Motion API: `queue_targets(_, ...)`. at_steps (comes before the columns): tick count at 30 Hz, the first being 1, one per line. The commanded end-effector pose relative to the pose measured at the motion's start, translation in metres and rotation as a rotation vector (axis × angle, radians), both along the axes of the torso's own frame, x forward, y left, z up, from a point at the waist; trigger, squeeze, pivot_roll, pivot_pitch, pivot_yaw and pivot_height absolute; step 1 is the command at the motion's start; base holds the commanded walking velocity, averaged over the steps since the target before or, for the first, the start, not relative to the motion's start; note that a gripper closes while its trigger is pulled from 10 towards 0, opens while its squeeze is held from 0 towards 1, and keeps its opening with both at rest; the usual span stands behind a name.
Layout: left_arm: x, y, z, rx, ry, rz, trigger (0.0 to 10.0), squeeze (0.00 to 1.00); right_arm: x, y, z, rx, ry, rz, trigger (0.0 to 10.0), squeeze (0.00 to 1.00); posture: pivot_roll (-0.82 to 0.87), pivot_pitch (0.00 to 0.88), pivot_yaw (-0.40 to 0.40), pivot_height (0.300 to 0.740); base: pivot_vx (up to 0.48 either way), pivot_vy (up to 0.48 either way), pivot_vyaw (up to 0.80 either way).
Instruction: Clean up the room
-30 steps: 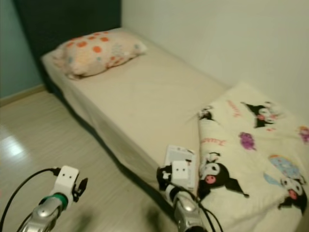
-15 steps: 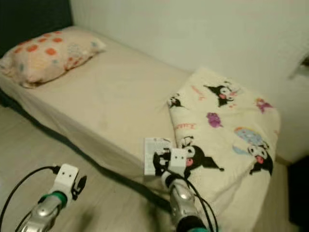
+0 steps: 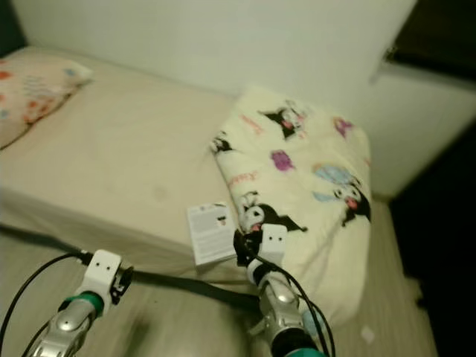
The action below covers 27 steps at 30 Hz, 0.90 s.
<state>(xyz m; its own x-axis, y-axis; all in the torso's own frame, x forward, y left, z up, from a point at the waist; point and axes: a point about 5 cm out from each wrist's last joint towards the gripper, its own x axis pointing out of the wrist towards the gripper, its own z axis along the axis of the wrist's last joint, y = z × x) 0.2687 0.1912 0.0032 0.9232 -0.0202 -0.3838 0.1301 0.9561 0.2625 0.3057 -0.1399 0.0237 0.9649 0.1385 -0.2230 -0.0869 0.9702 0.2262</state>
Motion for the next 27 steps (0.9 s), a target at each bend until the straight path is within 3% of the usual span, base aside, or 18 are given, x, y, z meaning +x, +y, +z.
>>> queue_targets(1,-0.001,-0.006,-0.002,-0.012,0.008,-0.013,10.0,0.0,-0.002,-0.005,-0.004,-0.017,0.027,-0.014,10.0,0.0,0.1,0.012,-0.009,0.74,0.379,0.0,-0.78)
queue_targets(8,-0.001,-0.007,-0.002,-0.013,0.008,-0.015,10.0,0.0,-0.006,-0.009,-0.01,-0.054,0.059,-0.02,10.0,0.0,0.09,0.006,-0.012,0.74,0.362,0.0,-0.33)
queue_targets(18,-0.001,-0.011,-0.002,-0.025,0.006,-0.049,10.0,0.0,-0.006,-0.01,-0.011,-0.08,0.068,-0.021,10.0,0.0,0.09,0.003,-0.014,0.74,0.0,0.0,0.0)
queue_targets(22,-0.003,-0.016,-0.002,0.04,-0.006,-0.134,10.0,0.0,-0.007,-0.011,-0.012,-0.091,0.076,-0.022,10.0,0.0,0.09,0.003,-0.015,0.74,0.0,0.0,0.0)
queue_targets(27,-0.012,-0.022,-0.005,0.238,-0.04,-0.306,10.0,0.0,-0.009,-0.013,-0.015,-0.101,0.087,-0.026,10.0,0.0,0.09,0.003,-0.015,0.74,0.0,0.0,0.0)
